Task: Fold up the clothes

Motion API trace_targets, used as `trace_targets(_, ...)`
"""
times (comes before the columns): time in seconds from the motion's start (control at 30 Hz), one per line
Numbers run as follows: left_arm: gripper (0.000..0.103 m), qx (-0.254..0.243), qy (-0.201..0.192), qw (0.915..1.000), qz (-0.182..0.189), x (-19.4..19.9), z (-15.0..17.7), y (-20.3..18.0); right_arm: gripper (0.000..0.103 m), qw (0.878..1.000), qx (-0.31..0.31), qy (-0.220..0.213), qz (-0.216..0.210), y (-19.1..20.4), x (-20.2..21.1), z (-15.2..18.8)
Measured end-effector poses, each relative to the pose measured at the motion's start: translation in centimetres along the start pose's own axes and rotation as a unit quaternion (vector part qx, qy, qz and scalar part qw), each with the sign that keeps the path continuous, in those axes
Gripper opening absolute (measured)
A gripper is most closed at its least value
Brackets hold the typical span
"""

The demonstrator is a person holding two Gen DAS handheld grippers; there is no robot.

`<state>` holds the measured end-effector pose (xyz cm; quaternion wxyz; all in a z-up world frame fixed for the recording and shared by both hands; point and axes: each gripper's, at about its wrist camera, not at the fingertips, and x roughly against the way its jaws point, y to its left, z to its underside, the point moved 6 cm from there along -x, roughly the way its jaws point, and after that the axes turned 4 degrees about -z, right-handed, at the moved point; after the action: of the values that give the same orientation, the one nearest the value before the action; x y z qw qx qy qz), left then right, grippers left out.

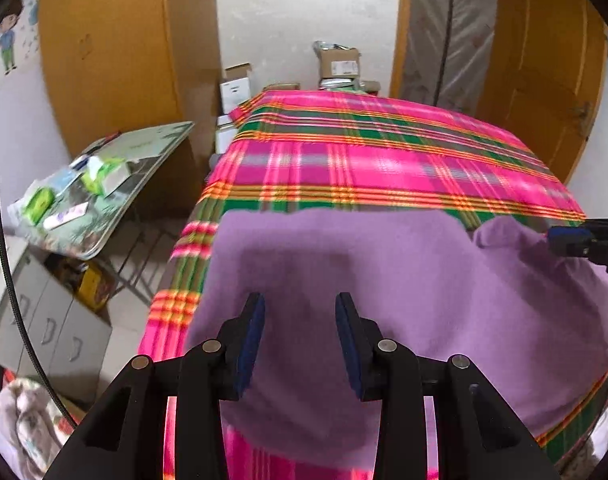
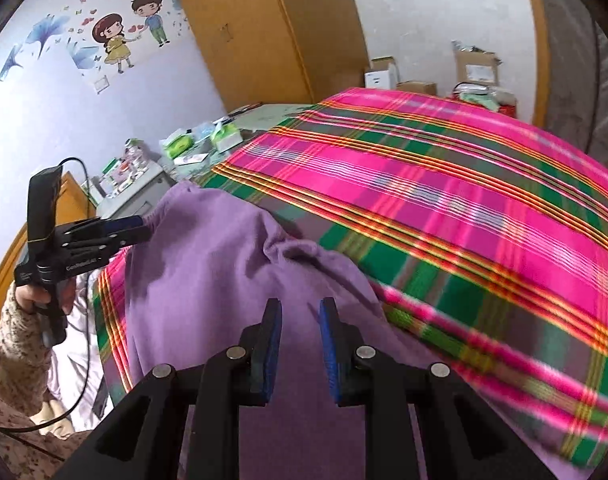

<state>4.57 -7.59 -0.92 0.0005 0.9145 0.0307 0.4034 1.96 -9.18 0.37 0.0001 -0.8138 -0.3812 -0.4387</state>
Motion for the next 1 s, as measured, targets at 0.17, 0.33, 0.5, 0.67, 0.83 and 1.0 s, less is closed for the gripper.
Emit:
trace_targets(0.17, 0.038, -0.006, 0.009, 0.9999, 0.01, -2.1, -1.6, -0.8, 0.024, 0.999, -0.013, 0.039, -0.022, -1.2, -1.6, -1.1)
trace_targets(0.33, 0.038, -0.013, 0.021, 0.9997, 0.008, -4.1, -2.8, -0.6, 0.031, 0.996, -0.007, 0.078, -0.045, -1.8, -3.2, -1.7)
trace_targets(0.5, 0.038, -0.01, 0.034, 0.9994, 0.008, -5.7, -3.5, 0.0, 0.031, 0.988, 0.002, 0.125, -0.086, -1.4, -5.3, -1.7)
trace_targets(0.67, 0.038, -0.009, 0.05, 0.9986, 0.011, -7.1, -3.4, 0.2, 0.031, 0.981, -0.011, 0.15, -0.126, -1.7, -6.8, -2.3)
trace_targets(0.83, 0.038, -0.005, 0.054, 0.9984, 0.015, -7.5, -3.3, 0.1, 0.031, 0.974, -0.034, 0.158, -0.158, -2.3, -8.1, -2.8)
trace_targets(1.0, 0.038, -0.006, 0.058, 0.9981, 0.017, -7.7, -3.3, 0.0, 0.028, 0.965, -0.083, 0.141, -0.205, -3.6, -8.6, -3.3)
